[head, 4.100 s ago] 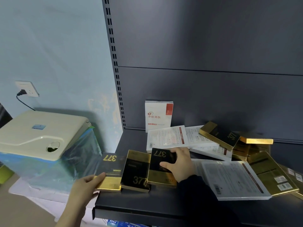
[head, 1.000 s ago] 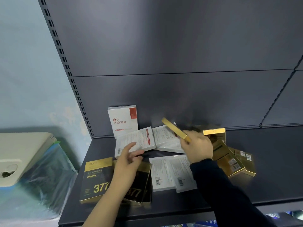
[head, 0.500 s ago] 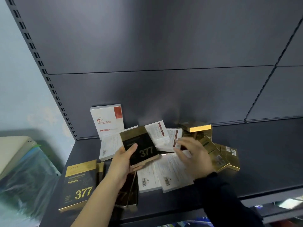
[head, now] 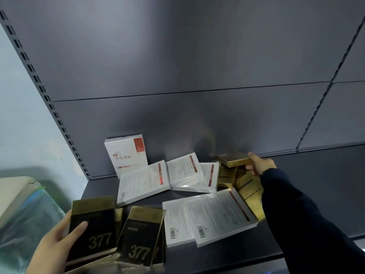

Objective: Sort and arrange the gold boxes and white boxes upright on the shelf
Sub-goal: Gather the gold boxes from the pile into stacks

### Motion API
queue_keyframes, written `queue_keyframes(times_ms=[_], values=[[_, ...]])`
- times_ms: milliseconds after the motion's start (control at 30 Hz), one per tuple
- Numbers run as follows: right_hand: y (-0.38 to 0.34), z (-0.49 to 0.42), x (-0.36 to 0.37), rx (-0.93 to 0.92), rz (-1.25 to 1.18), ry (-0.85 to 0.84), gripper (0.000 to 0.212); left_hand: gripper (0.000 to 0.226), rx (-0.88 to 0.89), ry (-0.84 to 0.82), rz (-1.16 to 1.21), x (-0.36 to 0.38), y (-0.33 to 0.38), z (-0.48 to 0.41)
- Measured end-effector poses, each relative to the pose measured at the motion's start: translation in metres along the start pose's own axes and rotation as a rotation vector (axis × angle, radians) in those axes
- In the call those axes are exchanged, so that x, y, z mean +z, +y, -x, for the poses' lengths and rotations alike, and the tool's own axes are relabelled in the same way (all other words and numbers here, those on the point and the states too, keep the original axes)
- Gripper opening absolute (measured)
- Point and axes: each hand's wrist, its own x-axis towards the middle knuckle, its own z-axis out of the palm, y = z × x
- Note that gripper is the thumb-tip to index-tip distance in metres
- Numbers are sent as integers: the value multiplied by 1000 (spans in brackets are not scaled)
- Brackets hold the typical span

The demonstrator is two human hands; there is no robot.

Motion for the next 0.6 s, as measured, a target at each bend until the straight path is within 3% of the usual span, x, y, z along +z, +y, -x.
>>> queue_keyframes(times_ms=[133, 233, 333, 467, 600], values=[[-3, -3, 8, -101, 71, 64, 28, 34, -53, 78, -94, -5, -10, 0], [-7, 2, 14, -163, 93, 114, 42, 24, -23, 102, -157, 5, -1, 3], [-7, 15, 16, -178, 0, 142, 39, 17, 17, 132, -264, 14, 5, 6], [-1, 42, 20, -157, -244, 151, 30, 75, 7, 191, -563, 14, -10, -5], [5, 80, 36, -146, -366, 32, 28, 64, 72, 313, -686, 20, 2, -8]])
